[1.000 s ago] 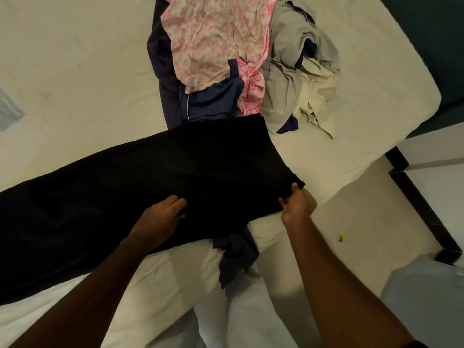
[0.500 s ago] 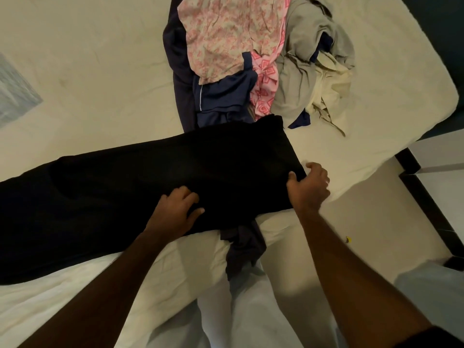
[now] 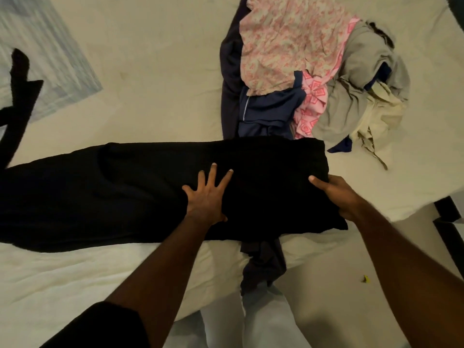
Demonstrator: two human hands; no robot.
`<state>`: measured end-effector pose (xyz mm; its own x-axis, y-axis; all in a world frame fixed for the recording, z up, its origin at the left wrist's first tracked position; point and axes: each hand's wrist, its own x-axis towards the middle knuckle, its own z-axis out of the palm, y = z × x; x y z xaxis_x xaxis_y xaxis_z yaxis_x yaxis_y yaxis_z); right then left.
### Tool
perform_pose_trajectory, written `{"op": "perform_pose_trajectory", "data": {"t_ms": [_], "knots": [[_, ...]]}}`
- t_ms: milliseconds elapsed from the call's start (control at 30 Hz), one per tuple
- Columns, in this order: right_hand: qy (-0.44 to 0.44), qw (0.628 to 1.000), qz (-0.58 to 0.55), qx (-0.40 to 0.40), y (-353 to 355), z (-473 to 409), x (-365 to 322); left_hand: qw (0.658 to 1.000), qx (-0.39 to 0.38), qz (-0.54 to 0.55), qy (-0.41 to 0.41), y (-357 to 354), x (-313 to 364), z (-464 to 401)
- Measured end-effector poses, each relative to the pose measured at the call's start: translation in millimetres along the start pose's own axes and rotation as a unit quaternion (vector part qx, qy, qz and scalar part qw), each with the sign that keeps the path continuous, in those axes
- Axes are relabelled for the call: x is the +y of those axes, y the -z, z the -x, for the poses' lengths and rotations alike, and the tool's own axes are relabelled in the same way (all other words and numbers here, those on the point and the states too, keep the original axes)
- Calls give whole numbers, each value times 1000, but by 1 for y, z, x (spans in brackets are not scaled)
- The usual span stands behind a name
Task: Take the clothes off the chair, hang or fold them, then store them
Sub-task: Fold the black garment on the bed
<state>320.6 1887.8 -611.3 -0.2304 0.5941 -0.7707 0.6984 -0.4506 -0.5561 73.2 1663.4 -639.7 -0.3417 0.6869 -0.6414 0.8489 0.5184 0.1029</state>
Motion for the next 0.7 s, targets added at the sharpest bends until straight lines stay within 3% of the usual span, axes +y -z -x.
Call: {"op": "perform_pose_trajectory", "data": {"t_ms": [167, 300, 333, 400, 467, 600, 700], "knots": [[98, 987, -121, -33, -41, 44, -43, 997, 0, 65, -43, 4, -11, 3], [156, 975, -120, -100, -109, 75, -77, 966, 66, 232, -96, 14, -47, 22], [172, 972, -117, -108, -128, 83, -85, 942, 93, 309, -96, 16, -58, 27], [200, 969, -98, -110, -174, 96, -101, 862, 130, 485, -70, 20, -89, 43], [223, 965, -67, -119, -225, 107, -117, 781, 111, 615, -23, 26, -126, 62], [250, 954, -19, -164, -331, 128, -142, 649, 17, 759, 44, 33, -210, 105], [258, 946, 7, -196, -418, 145, -153, 575, 4, 815, 68, 25, -272, 136]]}}
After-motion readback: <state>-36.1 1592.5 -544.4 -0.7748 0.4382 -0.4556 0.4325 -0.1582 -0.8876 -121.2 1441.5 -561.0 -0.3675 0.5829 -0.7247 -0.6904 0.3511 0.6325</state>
